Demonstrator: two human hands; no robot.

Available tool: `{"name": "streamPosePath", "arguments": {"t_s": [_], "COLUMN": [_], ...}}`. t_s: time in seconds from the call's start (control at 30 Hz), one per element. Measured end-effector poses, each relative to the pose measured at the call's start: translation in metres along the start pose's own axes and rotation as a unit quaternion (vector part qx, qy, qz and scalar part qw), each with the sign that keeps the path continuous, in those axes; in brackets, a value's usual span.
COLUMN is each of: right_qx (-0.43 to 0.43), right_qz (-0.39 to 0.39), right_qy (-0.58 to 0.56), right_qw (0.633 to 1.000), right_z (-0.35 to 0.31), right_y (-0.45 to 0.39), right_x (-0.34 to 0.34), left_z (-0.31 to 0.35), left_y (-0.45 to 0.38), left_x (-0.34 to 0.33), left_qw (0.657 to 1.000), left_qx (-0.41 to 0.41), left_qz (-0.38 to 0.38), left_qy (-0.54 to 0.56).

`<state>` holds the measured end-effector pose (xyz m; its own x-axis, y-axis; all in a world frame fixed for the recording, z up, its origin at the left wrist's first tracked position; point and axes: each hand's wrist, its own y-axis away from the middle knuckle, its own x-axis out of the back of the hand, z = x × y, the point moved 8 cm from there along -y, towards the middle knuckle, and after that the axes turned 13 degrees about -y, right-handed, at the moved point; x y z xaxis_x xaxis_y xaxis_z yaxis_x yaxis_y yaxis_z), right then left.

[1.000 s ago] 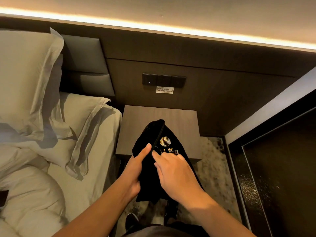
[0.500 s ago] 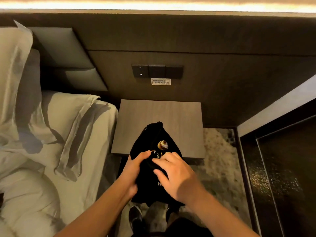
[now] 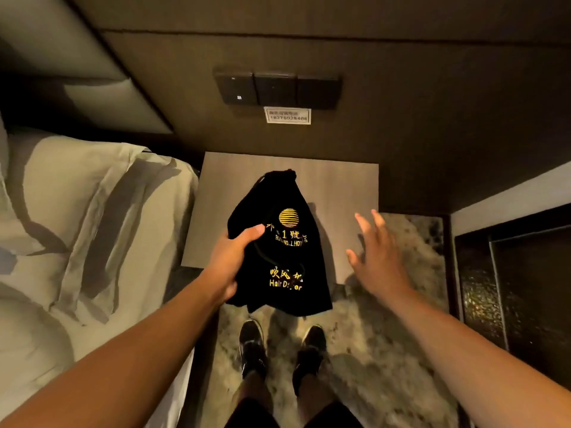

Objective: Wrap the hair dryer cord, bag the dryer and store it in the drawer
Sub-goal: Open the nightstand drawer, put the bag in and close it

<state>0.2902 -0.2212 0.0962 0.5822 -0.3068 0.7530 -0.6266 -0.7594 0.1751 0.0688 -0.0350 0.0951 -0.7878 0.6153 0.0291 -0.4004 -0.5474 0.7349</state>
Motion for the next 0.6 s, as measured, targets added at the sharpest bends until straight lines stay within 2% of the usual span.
{"name": "streamPosePath", "arguments": {"t_s": [0.13,0.2,0.33,0.5,0.6], "right_qx": [-0.049,-0.084,-0.085,-0.094,-0.098], "right_qz": [-0.036,-0.063,-0.112,-0.111,-0.099], "right_qy": [0.001,-0.017,0.023,0.097,0.095], "right_qw": [0.998,0.994,0.990,0.985,0.986], "right_z": [0.063,0.096,0.142,0.165,0.168], "right_y": [-0.035,-0.048,-0.066,-0.068,-0.067], "right_x": [-0.067,-0.105,-0.166,-0.198,-0.201], "left_z": [-0.015,-0.028,-0.055,-0.074,-0.078], "left_y": [-0.071,-0.107,-0.168,-0.219,-0.237], "left_x": [-0.003,-0.008,-0.015,-0.015,-0.011], "left_qw": [0.999,0.998,0.994,0.986,0.982], "left_qx": [0.025,0.040,0.060,0.045,0.029], "left_qz": [0.017,-0.003,-0.054,-0.090,-0.097], "left_qy": [-0.026,-0.042,-0.075,-0.134,-0.157]}}
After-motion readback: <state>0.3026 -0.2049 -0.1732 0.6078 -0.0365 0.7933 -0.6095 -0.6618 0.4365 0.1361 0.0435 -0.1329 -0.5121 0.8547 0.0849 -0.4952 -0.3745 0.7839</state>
